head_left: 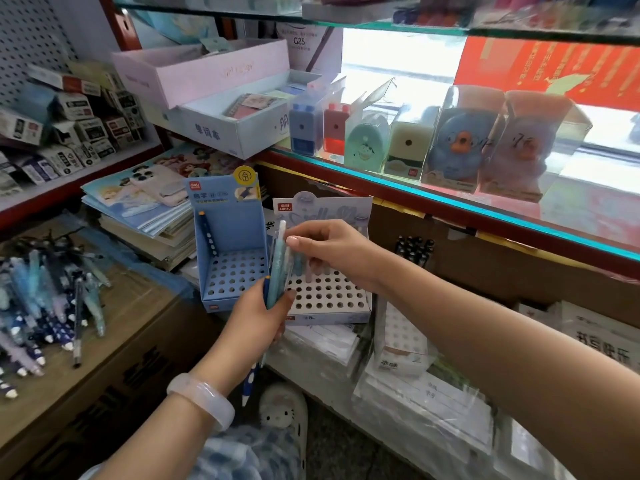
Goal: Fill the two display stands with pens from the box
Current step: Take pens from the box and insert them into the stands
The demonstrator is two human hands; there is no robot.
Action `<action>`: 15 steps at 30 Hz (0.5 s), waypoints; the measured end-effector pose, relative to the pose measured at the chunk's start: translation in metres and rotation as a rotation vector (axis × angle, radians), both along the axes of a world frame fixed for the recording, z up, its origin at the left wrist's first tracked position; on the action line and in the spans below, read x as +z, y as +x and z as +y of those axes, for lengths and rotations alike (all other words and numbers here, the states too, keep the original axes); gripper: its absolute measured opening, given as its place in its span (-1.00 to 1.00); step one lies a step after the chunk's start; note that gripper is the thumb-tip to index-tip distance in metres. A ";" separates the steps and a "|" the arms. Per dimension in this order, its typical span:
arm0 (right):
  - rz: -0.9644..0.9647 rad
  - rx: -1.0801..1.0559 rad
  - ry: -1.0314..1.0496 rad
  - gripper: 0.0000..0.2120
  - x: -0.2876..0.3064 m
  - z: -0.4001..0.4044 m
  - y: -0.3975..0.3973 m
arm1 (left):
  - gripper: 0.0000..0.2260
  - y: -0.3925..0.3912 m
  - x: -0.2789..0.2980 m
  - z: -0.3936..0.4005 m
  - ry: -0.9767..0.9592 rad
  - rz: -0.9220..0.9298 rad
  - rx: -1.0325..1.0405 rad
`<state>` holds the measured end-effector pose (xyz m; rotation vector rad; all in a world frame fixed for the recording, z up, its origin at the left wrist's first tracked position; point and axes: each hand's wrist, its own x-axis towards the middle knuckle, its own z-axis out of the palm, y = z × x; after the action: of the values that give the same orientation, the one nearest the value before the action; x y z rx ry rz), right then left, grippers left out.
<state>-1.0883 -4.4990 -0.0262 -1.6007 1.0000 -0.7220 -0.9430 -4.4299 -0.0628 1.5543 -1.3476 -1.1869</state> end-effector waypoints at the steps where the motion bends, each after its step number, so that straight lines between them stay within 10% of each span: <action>1: -0.011 0.004 0.005 -0.90 0.002 0.001 0.001 | -0.98 -0.001 0.000 0.001 0.011 0.000 -0.012; 11: -0.314 -0.287 0.136 -0.86 0.018 -0.016 -0.033 | -0.86 -0.003 -0.005 0.005 0.122 0.062 -0.101; 15: 0.015 -0.609 -0.092 -0.88 0.008 -0.033 -0.055 | -0.81 0.002 -0.008 0.003 0.235 0.166 0.050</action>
<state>-1.1437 -4.5325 -0.0179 -1.3773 1.5063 -1.1775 -0.9412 -4.4268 -0.0712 1.6008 -1.0866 -1.4509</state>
